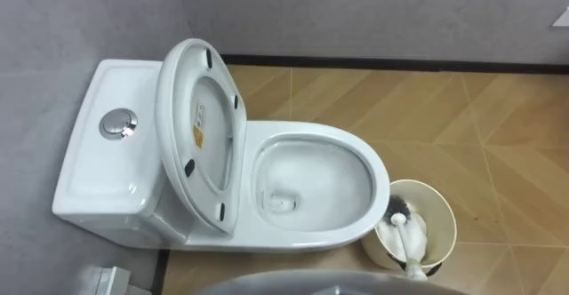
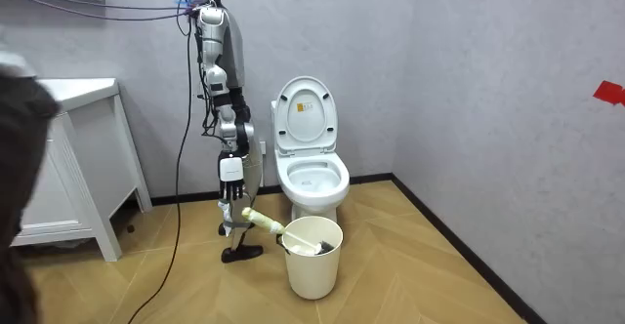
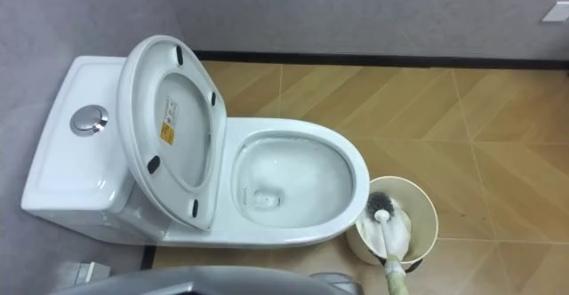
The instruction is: Brush toilet
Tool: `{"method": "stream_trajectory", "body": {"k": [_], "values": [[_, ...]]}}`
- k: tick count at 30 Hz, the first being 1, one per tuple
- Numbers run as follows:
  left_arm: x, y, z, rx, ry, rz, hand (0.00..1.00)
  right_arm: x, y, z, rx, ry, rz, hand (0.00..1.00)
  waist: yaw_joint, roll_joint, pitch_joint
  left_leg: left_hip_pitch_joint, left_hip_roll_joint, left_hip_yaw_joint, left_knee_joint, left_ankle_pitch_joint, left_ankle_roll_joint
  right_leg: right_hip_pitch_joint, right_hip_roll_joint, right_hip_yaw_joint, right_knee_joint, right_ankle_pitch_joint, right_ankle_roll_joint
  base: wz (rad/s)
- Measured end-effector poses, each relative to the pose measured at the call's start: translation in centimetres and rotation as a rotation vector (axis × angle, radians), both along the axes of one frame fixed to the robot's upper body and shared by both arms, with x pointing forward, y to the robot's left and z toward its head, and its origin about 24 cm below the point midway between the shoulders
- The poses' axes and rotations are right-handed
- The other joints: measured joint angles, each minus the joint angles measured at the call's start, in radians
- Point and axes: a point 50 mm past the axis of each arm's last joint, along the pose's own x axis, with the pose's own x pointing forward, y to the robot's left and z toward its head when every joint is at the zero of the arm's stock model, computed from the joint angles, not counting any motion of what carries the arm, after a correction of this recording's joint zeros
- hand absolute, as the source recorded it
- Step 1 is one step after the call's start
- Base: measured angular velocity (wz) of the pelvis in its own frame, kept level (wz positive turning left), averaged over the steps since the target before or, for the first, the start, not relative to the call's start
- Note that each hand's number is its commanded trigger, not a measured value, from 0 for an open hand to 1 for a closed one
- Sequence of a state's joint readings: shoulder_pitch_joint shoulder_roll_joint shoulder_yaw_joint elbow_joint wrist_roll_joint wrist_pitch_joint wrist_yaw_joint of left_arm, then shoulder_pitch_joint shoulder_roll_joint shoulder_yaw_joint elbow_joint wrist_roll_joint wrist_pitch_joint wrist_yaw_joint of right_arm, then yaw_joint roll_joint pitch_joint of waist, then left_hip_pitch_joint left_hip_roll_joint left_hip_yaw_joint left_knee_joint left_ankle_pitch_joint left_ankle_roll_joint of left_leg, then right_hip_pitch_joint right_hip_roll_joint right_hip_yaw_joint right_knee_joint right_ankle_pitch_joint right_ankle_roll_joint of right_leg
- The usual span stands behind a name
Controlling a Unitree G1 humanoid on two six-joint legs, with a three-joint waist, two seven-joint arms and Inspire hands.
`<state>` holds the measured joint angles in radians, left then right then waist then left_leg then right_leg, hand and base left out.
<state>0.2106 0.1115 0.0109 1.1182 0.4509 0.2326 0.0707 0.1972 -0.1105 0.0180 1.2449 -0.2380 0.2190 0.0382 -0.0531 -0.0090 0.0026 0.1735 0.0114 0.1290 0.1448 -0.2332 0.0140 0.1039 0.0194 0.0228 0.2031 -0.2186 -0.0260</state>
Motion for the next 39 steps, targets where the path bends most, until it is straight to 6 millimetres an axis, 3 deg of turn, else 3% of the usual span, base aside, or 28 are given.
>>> {"method": "stream_trajectory", "body": {"k": [8,15,28,34,39], "values": [[0.0,0.0,0.0,0.004,-0.003,0.001,0.0,0.0,0.0,0.0,0.002,-0.002,-0.006,0.0,0.001,0.0,-0.0001,-0.003,0.0,0.0,0.002,0.0,0.0,-0.002,-0.001,0.0,-0.001,0.0,0.0,0.0],[0.0,0.1,0.0,0.008,-0.005,0.005,0.0,-0.1,-0.2,0.0,-0.034,-0.026,-0.112,0.0,0.0,0.003,-0.0001,-0.006,-0.001,-0.001,0.008,0.0,0.0,-0.002,-0.002,0.0,-0.001,0.0,0.0,0.0],[0.2,1.3,0.5,0.073,-0.051,0.064,0.0,-0.5,-1.8,0.5,-0.185,-0.122,-0.631,0.0,-0.028,0.0,-0.0008,-0.011,-0.003,-0.001,0.013,0.0,0.0,-0.007,-0.003,0.0,0.003,-0.002,0.001,0.0],[0.4,2.2,0.7,0.094,-0.076,0.063,0.0,1.4,-2.5,0.6,-0.202,-0.214,-0.821,0.0,-0.025,-0.004,-0.0024,-0.043,-0.004,-0.003,0.024,0.0,0.001,-0.043,-0.006,-0.007,0.022,-0.004,0.0,0.0],[1.3,2.4,0.8,0.094,-0.109,0.05,0.0,5.0,-3.2,0.8,-0.212,-0.326,-0.825,0.0,-0.022,-0.016,-0.0042,-0.123,-0.01,-0.01,0.076,-0.002,0.004,-0.114,-0.018,-0.018,0.062,-0.009,0.003,0.06]]}}
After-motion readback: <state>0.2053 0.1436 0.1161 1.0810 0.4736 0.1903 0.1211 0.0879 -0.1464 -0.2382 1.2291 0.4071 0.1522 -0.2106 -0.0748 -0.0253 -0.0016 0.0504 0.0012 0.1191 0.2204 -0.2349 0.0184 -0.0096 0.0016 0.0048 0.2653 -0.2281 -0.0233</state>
